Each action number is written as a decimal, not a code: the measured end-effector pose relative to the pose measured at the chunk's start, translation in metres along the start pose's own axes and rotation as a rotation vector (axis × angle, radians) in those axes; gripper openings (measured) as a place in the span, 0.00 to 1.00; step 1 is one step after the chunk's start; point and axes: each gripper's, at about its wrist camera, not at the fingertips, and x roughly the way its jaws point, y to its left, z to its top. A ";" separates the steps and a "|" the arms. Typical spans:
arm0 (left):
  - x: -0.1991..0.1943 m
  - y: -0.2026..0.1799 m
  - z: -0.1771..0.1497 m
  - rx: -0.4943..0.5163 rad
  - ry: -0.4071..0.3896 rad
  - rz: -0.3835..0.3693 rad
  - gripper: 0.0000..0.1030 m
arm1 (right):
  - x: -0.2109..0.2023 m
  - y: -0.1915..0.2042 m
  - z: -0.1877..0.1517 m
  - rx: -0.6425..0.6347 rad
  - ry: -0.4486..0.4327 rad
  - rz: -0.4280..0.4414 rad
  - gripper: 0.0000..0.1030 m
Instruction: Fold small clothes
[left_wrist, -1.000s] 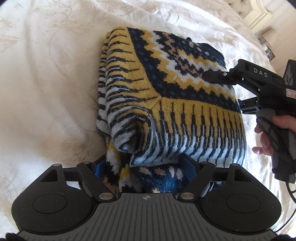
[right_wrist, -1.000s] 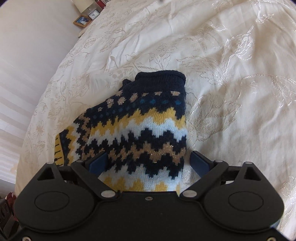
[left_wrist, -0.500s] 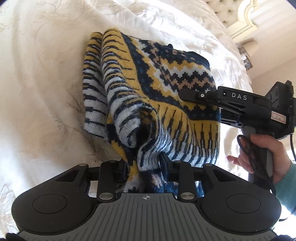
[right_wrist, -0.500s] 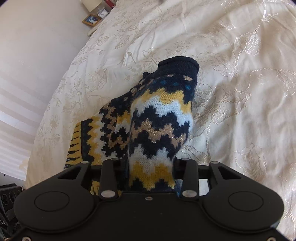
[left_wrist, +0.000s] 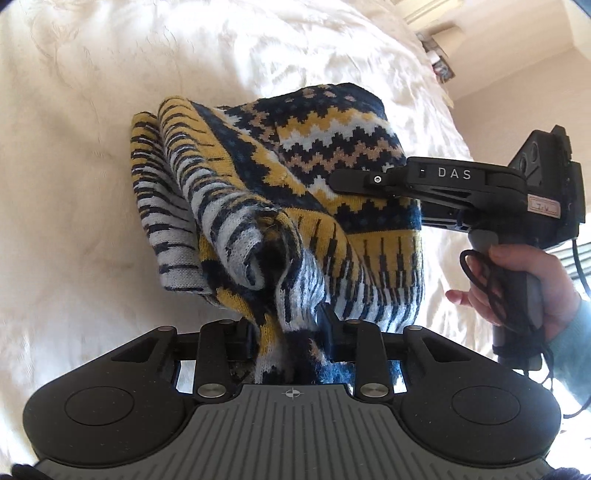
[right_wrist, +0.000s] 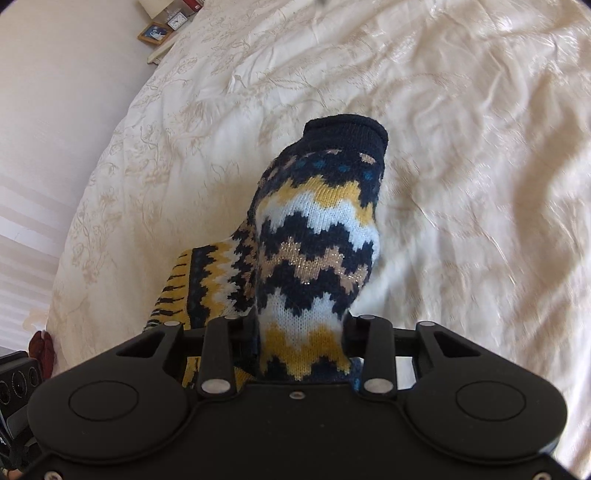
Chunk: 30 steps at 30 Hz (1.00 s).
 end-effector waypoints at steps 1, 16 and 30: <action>0.000 0.000 -0.006 0.010 0.011 0.004 0.29 | -0.004 -0.003 -0.009 0.006 0.008 -0.003 0.45; -0.061 -0.005 0.014 0.197 -0.153 0.332 0.39 | -0.049 -0.024 -0.076 0.042 -0.132 -0.158 0.69; 0.022 -0.057 0.046 0.332 -0.174 0.391 0.43 | -0.072 -0.030 -0.078 0.049 -0.266 -0.289 0.74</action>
